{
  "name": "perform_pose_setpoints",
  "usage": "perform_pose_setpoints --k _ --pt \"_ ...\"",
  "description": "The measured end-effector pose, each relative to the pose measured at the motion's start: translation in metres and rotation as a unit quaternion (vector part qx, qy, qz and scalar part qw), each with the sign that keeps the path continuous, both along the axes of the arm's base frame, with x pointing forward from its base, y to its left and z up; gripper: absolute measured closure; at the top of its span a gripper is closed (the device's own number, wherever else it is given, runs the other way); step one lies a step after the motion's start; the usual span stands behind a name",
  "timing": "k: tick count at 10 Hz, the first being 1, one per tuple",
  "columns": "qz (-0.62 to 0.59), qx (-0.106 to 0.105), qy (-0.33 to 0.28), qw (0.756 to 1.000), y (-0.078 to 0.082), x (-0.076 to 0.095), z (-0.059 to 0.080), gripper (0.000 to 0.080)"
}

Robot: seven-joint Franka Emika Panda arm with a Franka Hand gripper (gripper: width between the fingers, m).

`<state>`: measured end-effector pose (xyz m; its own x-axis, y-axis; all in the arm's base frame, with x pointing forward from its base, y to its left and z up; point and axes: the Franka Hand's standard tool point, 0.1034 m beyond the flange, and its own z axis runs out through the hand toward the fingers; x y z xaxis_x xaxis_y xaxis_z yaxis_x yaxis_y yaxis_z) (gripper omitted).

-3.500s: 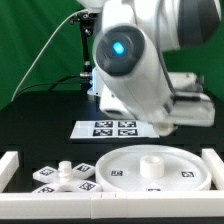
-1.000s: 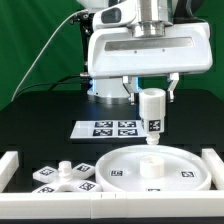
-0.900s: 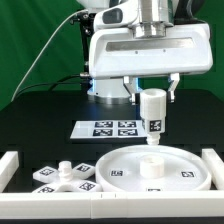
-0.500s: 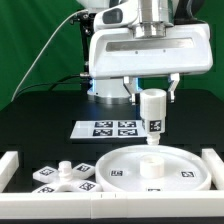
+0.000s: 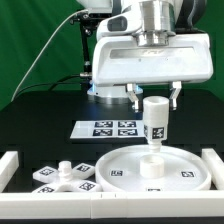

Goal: Assemble round table

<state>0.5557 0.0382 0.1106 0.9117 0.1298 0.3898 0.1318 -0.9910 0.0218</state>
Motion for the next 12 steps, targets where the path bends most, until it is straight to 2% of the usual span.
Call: perform_pose_setpoints --k 6,7,12 --pt "0.0 0.0 0.004 1.0 0.0 0.003 -0.021 0.0395" --pt "0.0 -0.001 0.005 1.0 0.0 0.001 -0.027 0.0395" --pt "0.0 -0.001 -0.011 1.0 0.001 0.003 -0.03 0.038"
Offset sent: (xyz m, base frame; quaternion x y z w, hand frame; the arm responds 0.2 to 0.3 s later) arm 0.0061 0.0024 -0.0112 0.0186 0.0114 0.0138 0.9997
